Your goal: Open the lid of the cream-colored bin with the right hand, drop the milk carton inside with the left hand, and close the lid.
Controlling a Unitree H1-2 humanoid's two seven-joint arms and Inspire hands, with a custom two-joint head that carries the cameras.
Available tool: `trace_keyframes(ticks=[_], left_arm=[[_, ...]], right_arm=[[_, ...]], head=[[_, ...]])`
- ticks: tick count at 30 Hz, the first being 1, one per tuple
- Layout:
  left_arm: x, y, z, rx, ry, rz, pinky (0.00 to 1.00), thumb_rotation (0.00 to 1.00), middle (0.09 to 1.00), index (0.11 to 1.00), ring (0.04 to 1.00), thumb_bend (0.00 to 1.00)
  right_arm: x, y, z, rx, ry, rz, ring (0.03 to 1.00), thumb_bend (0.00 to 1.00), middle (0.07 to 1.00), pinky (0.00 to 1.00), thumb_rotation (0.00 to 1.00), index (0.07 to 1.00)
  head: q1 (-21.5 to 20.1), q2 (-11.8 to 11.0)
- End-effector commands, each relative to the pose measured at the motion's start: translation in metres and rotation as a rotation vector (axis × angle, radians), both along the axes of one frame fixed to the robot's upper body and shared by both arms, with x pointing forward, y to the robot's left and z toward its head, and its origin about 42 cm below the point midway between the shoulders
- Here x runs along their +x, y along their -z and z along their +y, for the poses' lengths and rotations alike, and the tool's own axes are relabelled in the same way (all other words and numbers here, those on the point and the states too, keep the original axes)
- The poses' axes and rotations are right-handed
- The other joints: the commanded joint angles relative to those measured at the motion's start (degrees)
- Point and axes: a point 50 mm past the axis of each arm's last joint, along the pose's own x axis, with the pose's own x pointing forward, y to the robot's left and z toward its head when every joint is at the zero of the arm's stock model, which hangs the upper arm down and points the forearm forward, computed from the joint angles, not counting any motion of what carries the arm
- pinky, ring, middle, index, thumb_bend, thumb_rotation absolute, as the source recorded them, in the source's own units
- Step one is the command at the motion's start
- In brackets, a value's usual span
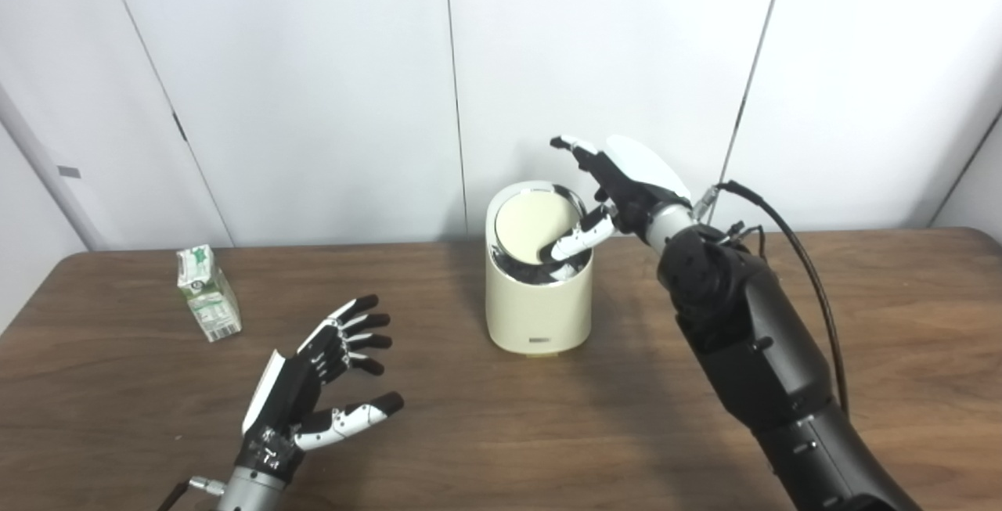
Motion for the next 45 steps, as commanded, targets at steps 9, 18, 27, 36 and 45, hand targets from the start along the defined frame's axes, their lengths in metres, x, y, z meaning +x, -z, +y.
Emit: trace_keyframes(ticks=[9,18,27,36,45], left_arm=[[0.005,-0.013,-0.001,0.006,0.008,-0.068,0.58,0.21,0.809,0.900,0.727,0.76],[0.007,-0.013,-0.001,0.003,0.012,-0.068,0.59,0.21,0.805,0.902,0.726,0.77],[0.008,-0.014,0.001,0.010,0.007,-0.080,0.58,0.22,0.810,0.897,0.723,0.77],[0.007,-0.019,-0.005,0.010,-0.016,-0.109,0.58,0.19,0.795,0.865,0.723,0.77],[0.005,-0.038,-0.003,0.071,-0.082,-0.185,0.56,0.16,0.778,0.810,0.720,0.78]], right_arm=[[-0.021,-0.012,-0.044,0.192,0.057,-0.199,0.841,0.79,0.923,0.65,0.17,0.893],[-0.046,0.003,-0.079,0.235,0.059,-0.286,0.830,0.76,0.883,0.68,0.22,0.868],[-0.081,0.026,-0.103,0.249,0.003,-0.287,0.806,0.78,0.871,0.64,0.20,0.879],[-0.095,0.060,-0.117,0.320,-0.067,-0.194,0.850,0.80,0.935,0.77,0.18,0.926],[-0.101,0.077,-0.130,0.286,-0.063,-0.163,0.857,0.82,0.926,0.79,0.13,0.924]], head=[[-0.3,-0.1],[-0.2,-0.1],[0.2,-0.4],[6.9,-2.0],[15.9,-5.2]])
